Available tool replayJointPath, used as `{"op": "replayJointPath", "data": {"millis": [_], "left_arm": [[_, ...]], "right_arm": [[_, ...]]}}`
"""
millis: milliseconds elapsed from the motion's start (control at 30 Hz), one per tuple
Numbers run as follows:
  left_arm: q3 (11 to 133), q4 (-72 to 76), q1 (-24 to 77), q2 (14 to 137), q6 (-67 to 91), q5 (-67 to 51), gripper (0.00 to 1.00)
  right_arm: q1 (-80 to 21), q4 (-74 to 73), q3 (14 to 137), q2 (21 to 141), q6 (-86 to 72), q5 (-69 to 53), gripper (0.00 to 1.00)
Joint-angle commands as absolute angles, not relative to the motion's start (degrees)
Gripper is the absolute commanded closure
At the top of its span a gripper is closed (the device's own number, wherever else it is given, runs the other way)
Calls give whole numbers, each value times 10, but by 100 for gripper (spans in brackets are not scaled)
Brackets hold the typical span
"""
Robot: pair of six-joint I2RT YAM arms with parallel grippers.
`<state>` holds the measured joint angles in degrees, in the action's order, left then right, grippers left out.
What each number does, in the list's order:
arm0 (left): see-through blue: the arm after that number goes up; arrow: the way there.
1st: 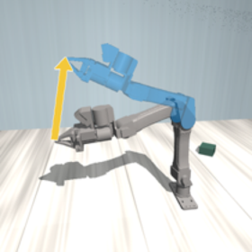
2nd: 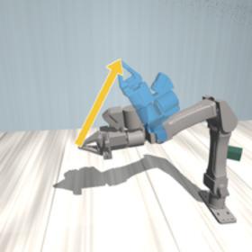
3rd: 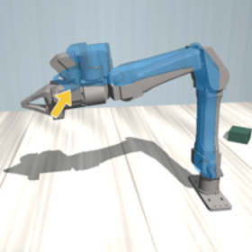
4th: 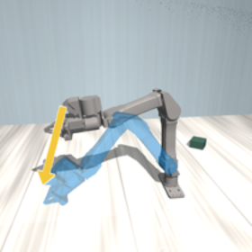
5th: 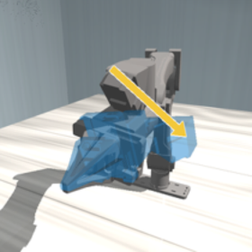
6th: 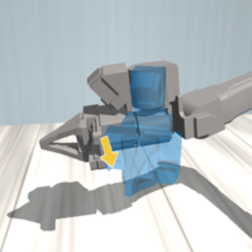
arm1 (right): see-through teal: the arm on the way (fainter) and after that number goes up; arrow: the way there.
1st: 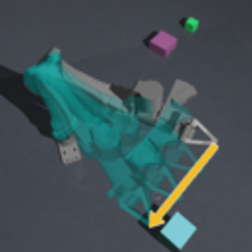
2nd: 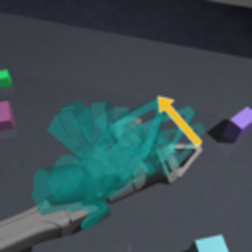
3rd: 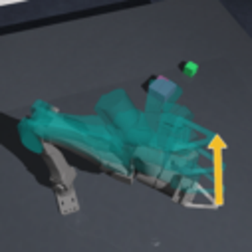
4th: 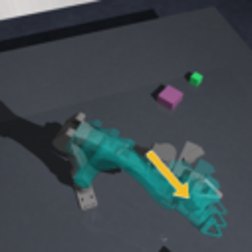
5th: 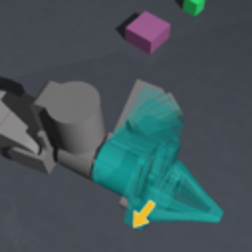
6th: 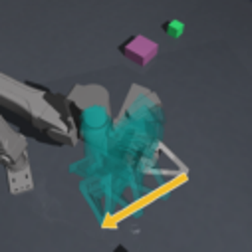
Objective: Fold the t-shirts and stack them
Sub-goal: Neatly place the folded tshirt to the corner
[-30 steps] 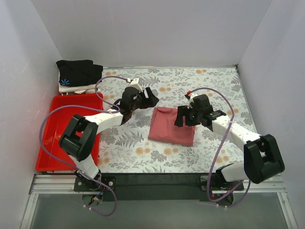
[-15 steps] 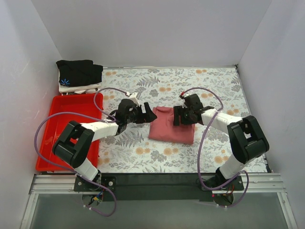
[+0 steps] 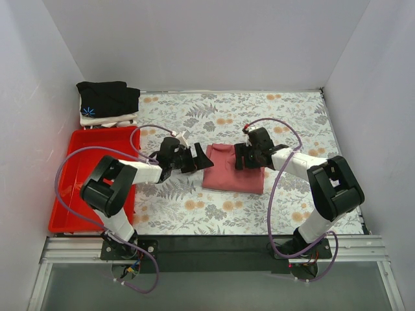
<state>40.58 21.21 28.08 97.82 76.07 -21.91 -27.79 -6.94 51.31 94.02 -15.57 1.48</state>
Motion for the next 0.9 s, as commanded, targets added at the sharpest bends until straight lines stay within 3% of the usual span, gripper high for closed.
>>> {"op": "replayJointPath", "data": {"millis": [0,200,867], "left_arm": [[412,222,278,1001,779,-248,19],[403,275,280,1040,803,-289,19],[467,292,381,1123,827,-249,18]], "right_arm": [[-280,-86,500,954,-149,37,33],[-288,-86,500,954,-149,40,33],[-321,-85,506,960,-160,28,33]]}}
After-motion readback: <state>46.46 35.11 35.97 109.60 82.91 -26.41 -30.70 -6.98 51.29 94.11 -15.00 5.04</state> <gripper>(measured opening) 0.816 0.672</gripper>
